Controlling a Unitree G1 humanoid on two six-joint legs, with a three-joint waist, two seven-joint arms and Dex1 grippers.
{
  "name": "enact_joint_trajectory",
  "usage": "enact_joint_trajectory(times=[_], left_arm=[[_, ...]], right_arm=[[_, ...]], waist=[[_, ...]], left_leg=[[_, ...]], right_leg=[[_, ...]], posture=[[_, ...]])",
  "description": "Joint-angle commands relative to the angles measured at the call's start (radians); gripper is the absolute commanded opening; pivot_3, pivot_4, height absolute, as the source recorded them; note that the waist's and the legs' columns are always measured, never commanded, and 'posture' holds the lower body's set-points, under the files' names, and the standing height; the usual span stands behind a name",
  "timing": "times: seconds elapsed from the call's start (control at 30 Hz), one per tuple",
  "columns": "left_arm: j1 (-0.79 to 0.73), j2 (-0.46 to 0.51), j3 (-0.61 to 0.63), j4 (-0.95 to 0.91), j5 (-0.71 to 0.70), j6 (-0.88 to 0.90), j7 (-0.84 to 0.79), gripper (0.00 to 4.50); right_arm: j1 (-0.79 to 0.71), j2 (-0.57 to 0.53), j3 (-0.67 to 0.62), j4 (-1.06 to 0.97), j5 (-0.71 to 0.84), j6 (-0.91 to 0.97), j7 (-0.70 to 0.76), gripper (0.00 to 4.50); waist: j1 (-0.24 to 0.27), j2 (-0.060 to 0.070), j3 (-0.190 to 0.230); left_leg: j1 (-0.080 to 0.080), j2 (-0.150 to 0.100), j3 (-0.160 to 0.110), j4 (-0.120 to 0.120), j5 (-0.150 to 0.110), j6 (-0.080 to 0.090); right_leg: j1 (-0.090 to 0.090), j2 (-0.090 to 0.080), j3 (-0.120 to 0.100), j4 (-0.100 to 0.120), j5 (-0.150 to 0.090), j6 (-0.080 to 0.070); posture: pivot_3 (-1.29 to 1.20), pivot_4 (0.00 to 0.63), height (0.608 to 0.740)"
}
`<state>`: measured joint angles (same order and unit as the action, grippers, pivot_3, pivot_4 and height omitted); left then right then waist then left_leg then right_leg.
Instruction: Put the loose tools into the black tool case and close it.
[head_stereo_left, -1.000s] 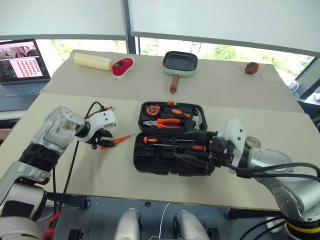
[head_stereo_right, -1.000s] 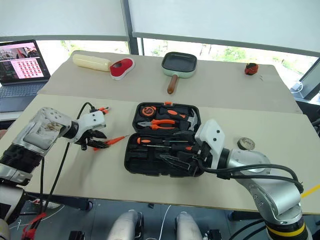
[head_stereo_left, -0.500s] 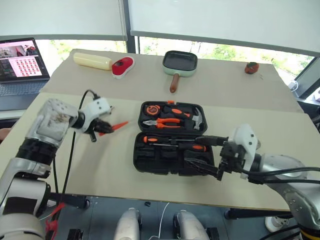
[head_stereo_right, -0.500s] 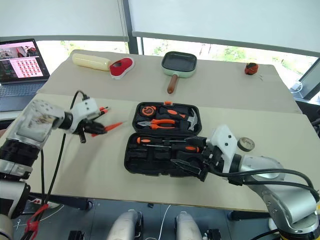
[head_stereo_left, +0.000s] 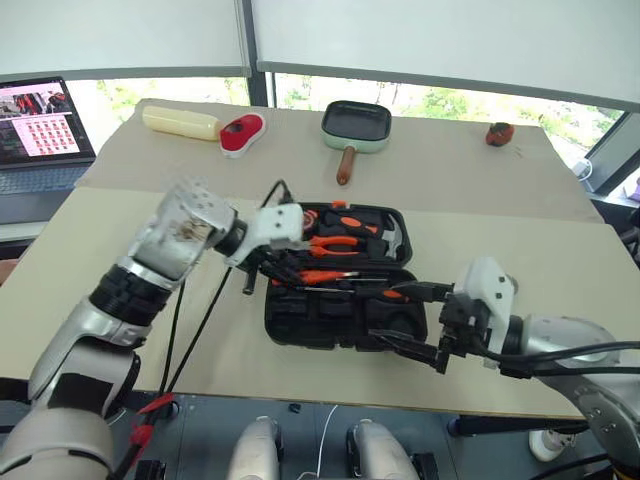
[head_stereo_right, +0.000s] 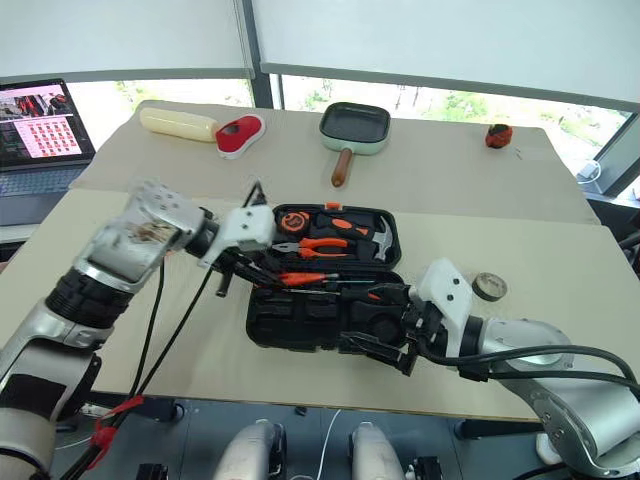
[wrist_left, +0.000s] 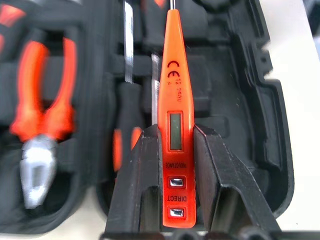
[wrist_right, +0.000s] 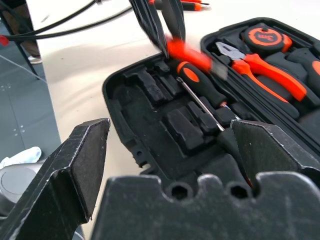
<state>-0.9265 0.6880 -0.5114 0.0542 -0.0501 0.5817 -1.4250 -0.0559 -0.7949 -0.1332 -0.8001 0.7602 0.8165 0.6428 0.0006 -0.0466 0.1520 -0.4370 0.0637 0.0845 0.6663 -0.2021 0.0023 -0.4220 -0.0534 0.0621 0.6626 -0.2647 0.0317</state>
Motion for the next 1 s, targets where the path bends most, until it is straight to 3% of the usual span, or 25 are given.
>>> enact_joint_trajectory(times=[0.03,0.33,0.67,0.73,0.93,0.97,1.0], left_arm=[[-0.021,0.002,-0.045,-0.043,0.040,0.064,-0.009,0.43],[-0.027,-0.029,-0.125,0.020,0.105,0.056,-0.018,0.43],[-0.065,-0.090,-0.131,0.086,0.127,0.091,-0.034,0.43],[-0.065,-0.079,-0.117,0.070,0.112,0.085,-0.058,1.43],[-0.071,-0.002,-0.059,0.036,0.083,0.081,-0.109,3.57],[-0.071,0.012,-0.045,0.032,0.074,0.078,-0.112,3.86],[-0.069,0.023,-0.025,0.028,0.061,0.078,-0.111,3.86]], right_arm=[[0.015,0.010,-0.022,-0.038,0.006,-0.017,-0.027,4.50],[0.020,0.031,-0.010,-0.042,0.002,-0.022,-0.065,4.50],[0.015,0.049,-0.004,-0.032,-0.001,-0.030,-0.084,4.50],[0.014,0.057,-0.002,-0.027,-0.003,-0.033,-0.087,4.50],[0.015,0.063,0.002,-0.003,-0.016,-0.046,-0.079,4.50],[0.016,0.062,0.001,0.001,-0.018,-0.048,-0.075,4.50],[0.017,0.060,-0.001,0.006,-0.020,-0.050,-0.071,4.50]], waist=[[0.000,0.000,0.000],[-0.001,0.000,0.000],[0.001,0.000,0.000],[0.001,0.000,0.000],[-0.005,0.000,0.000],[-0.006,0.000,0.000],[-0.006,0.000,0.000]], left_leg=[[0.000,0.000,0.000,0.000,0.000,0.000],[0.000,0.000,-0.001,0.001,0.000,0.000],[0.000,0.000,-0.001,0.002,0.000,0.000],[0.000,0.000,-0.001,0.002,0.000,0.000],[-0.001,0.000,-0.001,0.002,0.000,0.000],[-0.001,0.000,-0.001,0.002,0.000,0.000],[-0.001,0.000,-0.001,0.002,0.000,0.000]], right_leg=[[0.000,0.000,0.000,0.000,0.000,0.000],[0.000,0.000,0.000,0.000,0.000,0.000],[0.001,0.000,0.000,0.001,0.000,0.000],[0.001,0.000,0.000,0.001,0.000,0.000],[0.000,0.000,0.000,0.001,0.000,0.000],[0.000,0.000,0.000,0.001,0.000,0.000],[0.000,0.001,0.000,0.001,0.000,0.000]], posture=[[0.00,0.150,0.740],[0.00,0.150,0.740],[0.00,0.150,0.740],[0.00,0.150,0.740],[0.00,0.150,0.740],[0.00,0.150,0.740],[0.00,0.150,0.740]])
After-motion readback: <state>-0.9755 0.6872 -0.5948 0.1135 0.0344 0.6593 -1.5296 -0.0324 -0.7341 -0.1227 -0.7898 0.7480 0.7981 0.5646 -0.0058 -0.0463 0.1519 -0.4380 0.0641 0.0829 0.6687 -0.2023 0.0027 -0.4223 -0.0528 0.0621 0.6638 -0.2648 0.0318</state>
